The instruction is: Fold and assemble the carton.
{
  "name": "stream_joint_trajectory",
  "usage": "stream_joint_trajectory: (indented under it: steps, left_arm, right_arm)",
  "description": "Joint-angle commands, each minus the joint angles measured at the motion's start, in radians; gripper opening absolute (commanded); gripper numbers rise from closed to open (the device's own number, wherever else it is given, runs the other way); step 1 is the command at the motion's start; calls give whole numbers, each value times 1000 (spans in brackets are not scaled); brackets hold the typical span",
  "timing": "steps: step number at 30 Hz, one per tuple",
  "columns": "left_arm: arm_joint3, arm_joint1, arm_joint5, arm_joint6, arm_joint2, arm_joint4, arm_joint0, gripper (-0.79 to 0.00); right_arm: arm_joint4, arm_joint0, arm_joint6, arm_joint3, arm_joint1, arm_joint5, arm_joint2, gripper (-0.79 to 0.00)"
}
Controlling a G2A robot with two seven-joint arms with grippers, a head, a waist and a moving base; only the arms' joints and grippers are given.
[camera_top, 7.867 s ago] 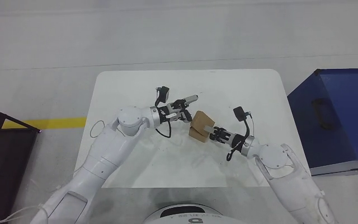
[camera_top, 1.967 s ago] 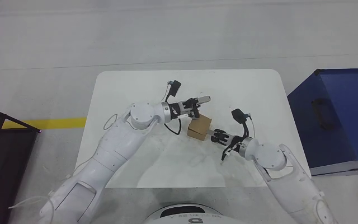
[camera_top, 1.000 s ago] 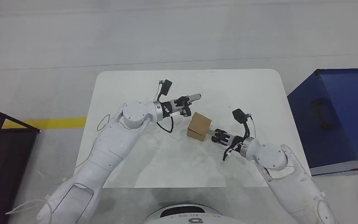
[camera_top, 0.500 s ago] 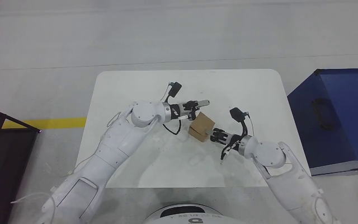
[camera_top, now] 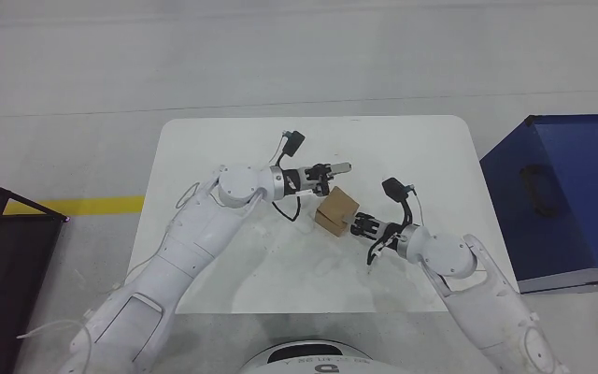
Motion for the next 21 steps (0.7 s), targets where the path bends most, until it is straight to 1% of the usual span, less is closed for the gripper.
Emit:
stream_joint_trajectory:
  steps: [1,6,11,15,21]
  left_arm:
    - [8,-4,-6,-3,11,1,-3,0]
    - [34,-21,-11,-36,56,-2,-24,0]
    - [65,-32,-20,-42,72,-8,-44,0]
    - [81,-33,-27,-41,65,5,-56,0]
    - [80,-26,-12,-51,52,40,-57,0]
  right_arm:
    - [1,1,0,1,0,3,-1,-477]
    - [-1,4,6,6,0,7,-3,-480]
    - [-6,7,10,6,1,15,-2,-477]
    - [-11,5,12,0,2,19,2,-474]
    - [-13,8,19,0,3,24,4,-471]
